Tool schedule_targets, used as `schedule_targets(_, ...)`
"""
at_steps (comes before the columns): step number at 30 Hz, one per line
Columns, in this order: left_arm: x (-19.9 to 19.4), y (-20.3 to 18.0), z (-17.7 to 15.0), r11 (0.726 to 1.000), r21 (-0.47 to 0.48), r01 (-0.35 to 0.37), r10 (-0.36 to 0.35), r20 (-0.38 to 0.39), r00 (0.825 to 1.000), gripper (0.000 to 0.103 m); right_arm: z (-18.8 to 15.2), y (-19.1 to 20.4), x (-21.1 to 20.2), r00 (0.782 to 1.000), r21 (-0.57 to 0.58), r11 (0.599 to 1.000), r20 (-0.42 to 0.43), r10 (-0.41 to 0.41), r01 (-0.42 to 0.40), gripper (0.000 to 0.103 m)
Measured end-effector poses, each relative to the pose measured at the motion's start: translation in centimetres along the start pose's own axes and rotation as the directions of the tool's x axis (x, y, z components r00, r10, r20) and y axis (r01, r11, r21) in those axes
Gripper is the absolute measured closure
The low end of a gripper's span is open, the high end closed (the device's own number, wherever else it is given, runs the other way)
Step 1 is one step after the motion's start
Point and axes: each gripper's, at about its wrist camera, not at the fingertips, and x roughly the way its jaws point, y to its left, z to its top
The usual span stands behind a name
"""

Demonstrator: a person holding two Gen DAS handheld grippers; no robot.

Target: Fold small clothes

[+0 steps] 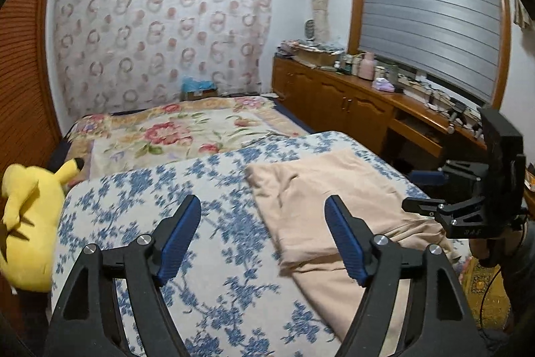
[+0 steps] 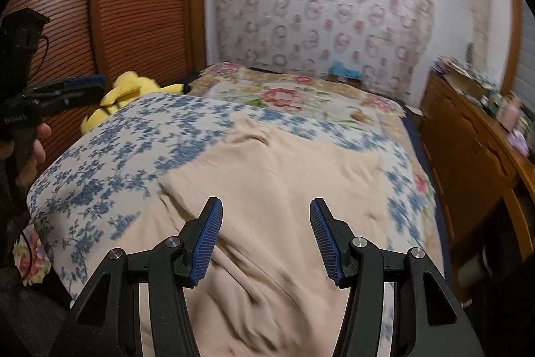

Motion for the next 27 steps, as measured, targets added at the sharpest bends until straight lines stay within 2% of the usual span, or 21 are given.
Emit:
schedule_targets(6, 0.2, 1.4, -1.4, 0.999, -0.034, -0.030, 0.029, -0.025, 0.999, 0.026, 2.3, 1.9, 3.3, 0.995, -0.073, 0.992, -0.037, 0.097, -0.099, 0.047)
schedule_targets(11, 0.1, 2.4, -2.2, 0.998, -0.053, -0.045, 0.044, -0.032, 0.999, 0.026, 2.9, 3.1, 7.0, 0.980, -0.092, 0.981, -0.120, 0.160, -0.172, 0.047)
schedule_targets(21, 0.3, 3.5, -3.1, 0.995, -0.084, -0.048, 0.044, -0.047, 0.998, 0.026, 1.7, 4.3, 12.3, 0.934, -0.121, 0.958, -0.282, 0.218, -0.260, 0.047)
schedule_targets(23, 0.4, 3.5, -3.3, 0.995, -0.091, -0.042, 0.038, -0.050, 0.998, 0.026, 2.0, 4.6, 13.8, 0.931, -0.136, 0.960, -0.310, 0.193, -0.244, 0.047)
schedule_targets(26, 0.5, 3.4, -3.5, 0.995, -0.091, -0.036, 0.031, -0.055, 0.998, 0.026, 2.2, 4.6, 14.3, 0.932, -0.136, 0.959, -0.305, 0.198, -0.248, 0.047)
schedule_targets(27, 0.6, 3.3, -3.6, 0.995, -0.090, -0.035, 0.030, -0.056, 0.998, 0.026, 2.4, 4.7, 14.1, 0.931, -0.132, 0.959, -0.303, 0.203, -0.252, 0.052)
